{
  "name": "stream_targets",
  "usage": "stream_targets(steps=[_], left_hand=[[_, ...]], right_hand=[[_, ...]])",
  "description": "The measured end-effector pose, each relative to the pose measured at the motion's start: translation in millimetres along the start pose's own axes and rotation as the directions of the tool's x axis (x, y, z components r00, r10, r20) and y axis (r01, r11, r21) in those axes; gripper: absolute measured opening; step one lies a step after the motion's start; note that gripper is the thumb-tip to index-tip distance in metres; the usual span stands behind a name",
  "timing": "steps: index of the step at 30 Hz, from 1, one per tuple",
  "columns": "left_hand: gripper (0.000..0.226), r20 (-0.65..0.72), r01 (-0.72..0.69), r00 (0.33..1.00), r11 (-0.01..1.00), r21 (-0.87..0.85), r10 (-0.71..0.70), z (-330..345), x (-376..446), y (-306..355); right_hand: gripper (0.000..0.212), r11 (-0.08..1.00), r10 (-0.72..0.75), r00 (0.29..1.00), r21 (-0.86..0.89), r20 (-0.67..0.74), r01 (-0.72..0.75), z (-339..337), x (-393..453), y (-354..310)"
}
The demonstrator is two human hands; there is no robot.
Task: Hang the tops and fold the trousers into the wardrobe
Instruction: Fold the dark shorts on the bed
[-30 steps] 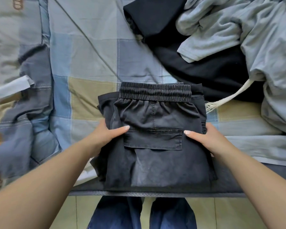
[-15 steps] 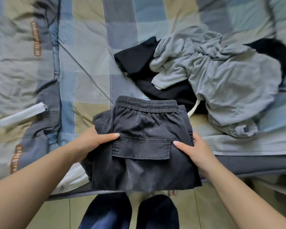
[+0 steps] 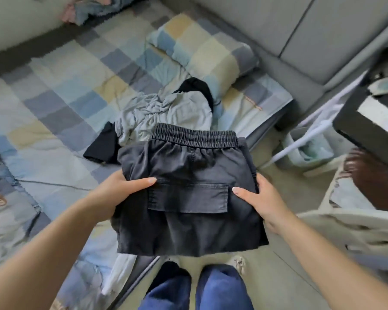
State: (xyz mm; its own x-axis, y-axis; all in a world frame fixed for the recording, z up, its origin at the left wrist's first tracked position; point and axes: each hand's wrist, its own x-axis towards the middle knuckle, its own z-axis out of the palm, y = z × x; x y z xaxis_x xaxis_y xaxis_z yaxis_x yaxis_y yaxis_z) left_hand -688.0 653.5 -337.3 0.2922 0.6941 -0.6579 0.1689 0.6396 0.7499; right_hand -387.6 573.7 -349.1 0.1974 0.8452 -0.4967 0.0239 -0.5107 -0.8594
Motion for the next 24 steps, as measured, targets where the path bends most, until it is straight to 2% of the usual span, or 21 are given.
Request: stream_targets(steps=[3,7,11,15,17,20,22,24], left_hand=[[0.102,0.143,-0.015,0.990,0.993,0.119,-0.003,49,-22,26],[0.100,0.360,-0.015,0.931,0.978,0.210,-0.063,130,-45,45],[0.101,0.479,-0.060,0.872,0.952,0.300,-0.096,221,-57,37],[0.111,0.589,-0.108,0.785,0.894,0.434,-0.191,340,-87,15],[0.105,0.646,-0.147,0.734,0.880,0.451,-0.209,386,-106,4],[0.098,0.718,-0.193,0.638,0.846,0.497,-0.277,493,-154,-36],[0.099,0.753,-0.206,0.577,0.837,0.507,-0.315,548,-180,-61],[0.101,0.760,-0.228,0.545,0.810,0.541,-0.354,603,-204,-86]], right_hand=[[0.034,0.990,0.022,0.988,0.138,-0.154,-0.001,-44,-76,2],[0.034,0.984,0.063,0.947,0.179,-0.316,-0.006,-101,-163,20],[0.035,0.973,0.084,0.899,0.230,-0.430,0.019,-157,-247,48],[0.035,0.945,0.134,0.807,0.321,-0.575,0.072,-221,-341,99],[0.037,0.931,0.163,0.774,0.354,-0.612,0.084,-242,-375,120],[0.042,0.896,0.230,0.688,0.426,-0.689,0.127,-293,-462,164],[0.045,0.887,0.261,0.636,0.441,-0.726,0.140,-321,-508,190],[0.046,0.861,0.278,0.583,0.468,-0.763,0.202,-342,-552,210]])
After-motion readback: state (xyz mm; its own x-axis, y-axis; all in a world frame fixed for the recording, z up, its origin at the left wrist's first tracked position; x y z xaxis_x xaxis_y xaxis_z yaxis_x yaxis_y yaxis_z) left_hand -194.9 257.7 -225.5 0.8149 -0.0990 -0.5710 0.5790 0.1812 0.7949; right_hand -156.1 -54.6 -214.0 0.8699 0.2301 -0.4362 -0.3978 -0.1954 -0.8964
